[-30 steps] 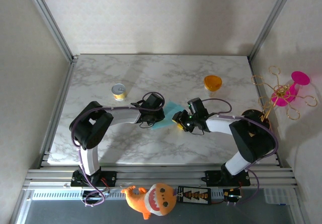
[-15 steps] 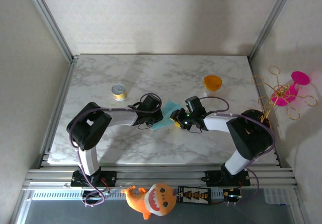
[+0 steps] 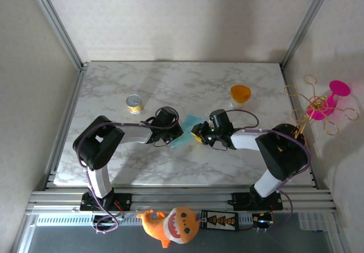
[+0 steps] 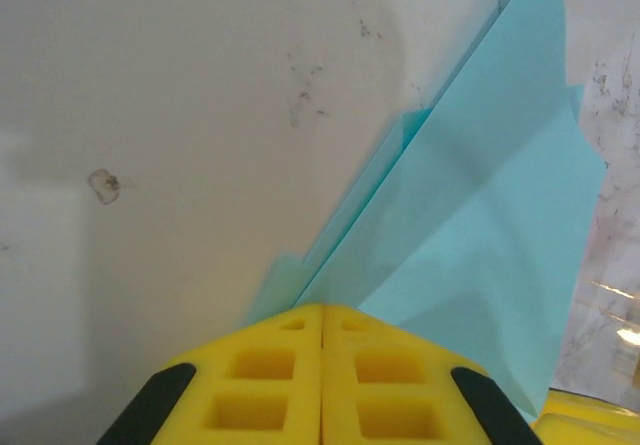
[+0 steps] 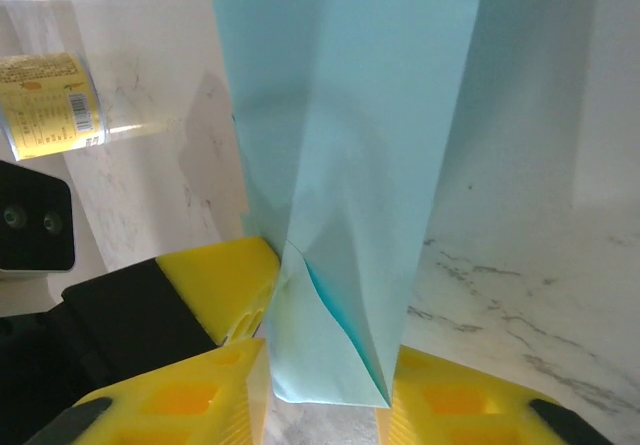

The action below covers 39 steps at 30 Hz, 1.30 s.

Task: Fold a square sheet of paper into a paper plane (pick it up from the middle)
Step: Fold the wing for the fifth time at the center of the table.

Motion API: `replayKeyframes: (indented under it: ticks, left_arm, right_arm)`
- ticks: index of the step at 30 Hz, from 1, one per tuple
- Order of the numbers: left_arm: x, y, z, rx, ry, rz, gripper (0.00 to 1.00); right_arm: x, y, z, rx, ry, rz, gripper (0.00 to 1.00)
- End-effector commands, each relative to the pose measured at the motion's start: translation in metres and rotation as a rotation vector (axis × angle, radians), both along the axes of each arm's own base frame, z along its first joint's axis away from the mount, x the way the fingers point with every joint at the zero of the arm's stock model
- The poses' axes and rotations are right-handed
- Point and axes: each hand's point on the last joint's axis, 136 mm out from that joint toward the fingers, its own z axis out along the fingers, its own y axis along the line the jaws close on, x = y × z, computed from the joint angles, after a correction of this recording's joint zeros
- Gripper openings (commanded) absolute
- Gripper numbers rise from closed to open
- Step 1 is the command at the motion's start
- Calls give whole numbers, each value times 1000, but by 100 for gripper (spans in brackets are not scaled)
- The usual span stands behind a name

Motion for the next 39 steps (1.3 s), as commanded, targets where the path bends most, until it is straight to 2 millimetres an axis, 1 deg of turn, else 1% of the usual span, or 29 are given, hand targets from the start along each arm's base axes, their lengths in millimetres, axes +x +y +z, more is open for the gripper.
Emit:
replayKeyframes:
  ticks: [1,4,7,9,13,17,24,26,27,29,31,33,34,36,38,39]
  left_arm:
    - [-16,20,-21,49,92,34,7]
    - [-16,19,-21,41,93,35,8]
    - [-16,19,-20,41,90,32,9]
    - [-15,20,-21,40,90,34,9]
    - [-16,19,-20,38,91,27,9]
    - [-14,18,-19,35,87,26,9]
    - [-12,17,-15,32,78,21,10]
    - [-11,16,-13,31,71,17,10]
    - [-9,16,-11,31,64,11,10]
    - [-6,13,-3,26,41,-2,11]
    - [1,11,11,20,-3,-20,13]
    - [10,7,35,13,-82,-45,17]
    - [13,7,46,16,-121,-57,20]
    - [17,11,67,45,-209,-78,29]
    - [17,17,77,93,-288,-108,33]
    - [14,22,77,133,-334,-128,36]
  right_arm:
    - [-7,3,-1,41,20,-10,31]
    - [-6,3,0,71,8,-31,29]
    - [2,0,10,119,-87,-74,29]
    - [8,2,19,161,-136,-78,28]
    - [14,5,23,153,-168,-64,24]
    - [14,5,21,144,-166,-57,23]
    - [9,10,1,116,-74,-22,22]
    - [10,12,0,116,-69,-17,21]
    - [10,11,0,113,-67,-18,19]
    - [11,11,1,103,-73,-17,14]
    - [12,10,2,84,-77,-17,7]
    - [14,8,3,57,-82,-16,0]
    - [15,7,3,43,-84,-15,0]
    - [17,4,4,4,-87,-19,0]
    - [19,0,5,-32,-90,-22,0]
    - [20,-1,6,-47,-91,-21,0]
